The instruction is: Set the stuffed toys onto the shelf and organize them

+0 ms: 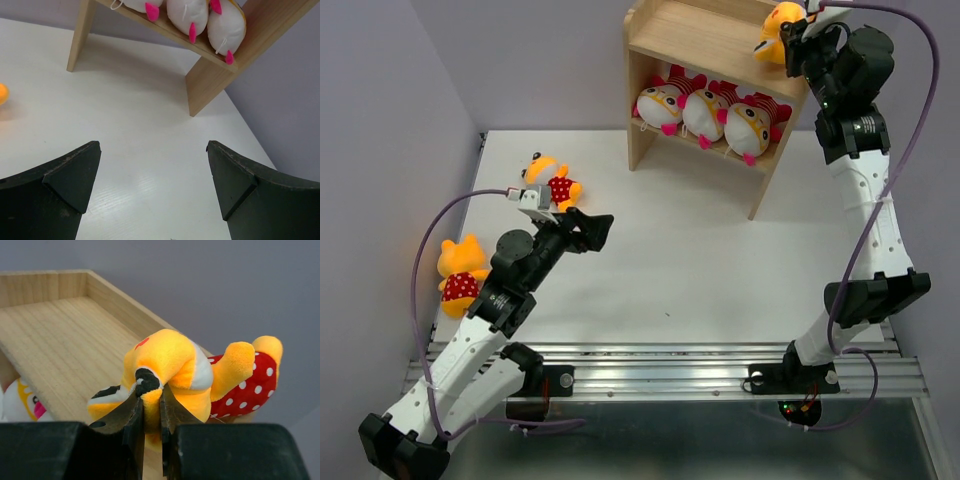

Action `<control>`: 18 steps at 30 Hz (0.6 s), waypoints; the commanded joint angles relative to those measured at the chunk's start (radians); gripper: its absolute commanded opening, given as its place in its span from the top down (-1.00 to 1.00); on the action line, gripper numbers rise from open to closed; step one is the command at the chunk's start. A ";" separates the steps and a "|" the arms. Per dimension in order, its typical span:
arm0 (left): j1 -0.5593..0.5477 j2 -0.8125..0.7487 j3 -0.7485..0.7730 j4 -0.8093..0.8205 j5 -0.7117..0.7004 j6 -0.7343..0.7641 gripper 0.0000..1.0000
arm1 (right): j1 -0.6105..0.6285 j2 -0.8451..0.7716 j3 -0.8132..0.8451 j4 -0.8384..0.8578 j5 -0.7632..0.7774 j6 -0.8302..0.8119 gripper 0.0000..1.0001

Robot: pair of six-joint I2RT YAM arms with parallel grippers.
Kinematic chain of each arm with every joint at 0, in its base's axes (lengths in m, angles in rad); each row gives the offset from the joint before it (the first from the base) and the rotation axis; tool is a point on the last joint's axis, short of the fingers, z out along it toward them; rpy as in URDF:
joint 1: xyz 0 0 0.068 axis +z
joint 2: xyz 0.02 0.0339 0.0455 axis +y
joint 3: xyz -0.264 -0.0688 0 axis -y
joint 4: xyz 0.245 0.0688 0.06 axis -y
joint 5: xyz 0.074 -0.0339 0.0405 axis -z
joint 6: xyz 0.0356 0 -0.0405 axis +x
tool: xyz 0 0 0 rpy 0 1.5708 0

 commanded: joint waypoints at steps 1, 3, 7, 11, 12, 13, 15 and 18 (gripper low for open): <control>0.008 -0.013 -0.023 0.080 0.018 -0.013 -0.97 | -0.005 -0.047 -0.068 0.092 -0.052 0.049 0.81; 0.010 -0.021 -0.035 0.086 0.017 -0.016 -0.97 | -0.033 -0.050 -0.093 0.091 -0.064 0.072 0.77; 0.013 -0.030 -0.055 0.092 0.018 -0.024 -0.97 | -0.047 -0.079 -0.149 0.092 -0.099 0.100 0.62; 0.020 -0.028 -0.064 0.097 0.026 -0.024 -0.97 | -0.056 -0.120 -0.185 0.092 -0.122 0.100 0.69; 0.021 -0.027 -0.067 0.098 0.026 -0.025 -0.97 | -0.056 -0.125 -0.194 0.092 -0.131 0.098 0.79; 0.022 -0.025 -0.069 0.104 0.029 -0.024 -0.97 | -0.067 -0.133 -0.197 0.094 -0.142 0.098 0.93; 0.025 -0.021 -0.072 0.112 0.037 -0.025 -0.97 | -0.067 -0.150 -0.209 0.103 -0.168 0.097 0.99; 0.028 -0.013 -0.072 0.123 0.045 -0.027 -0.97 | -0.076 -0.163 -0.219 0.103 -0.222 0.089 0.99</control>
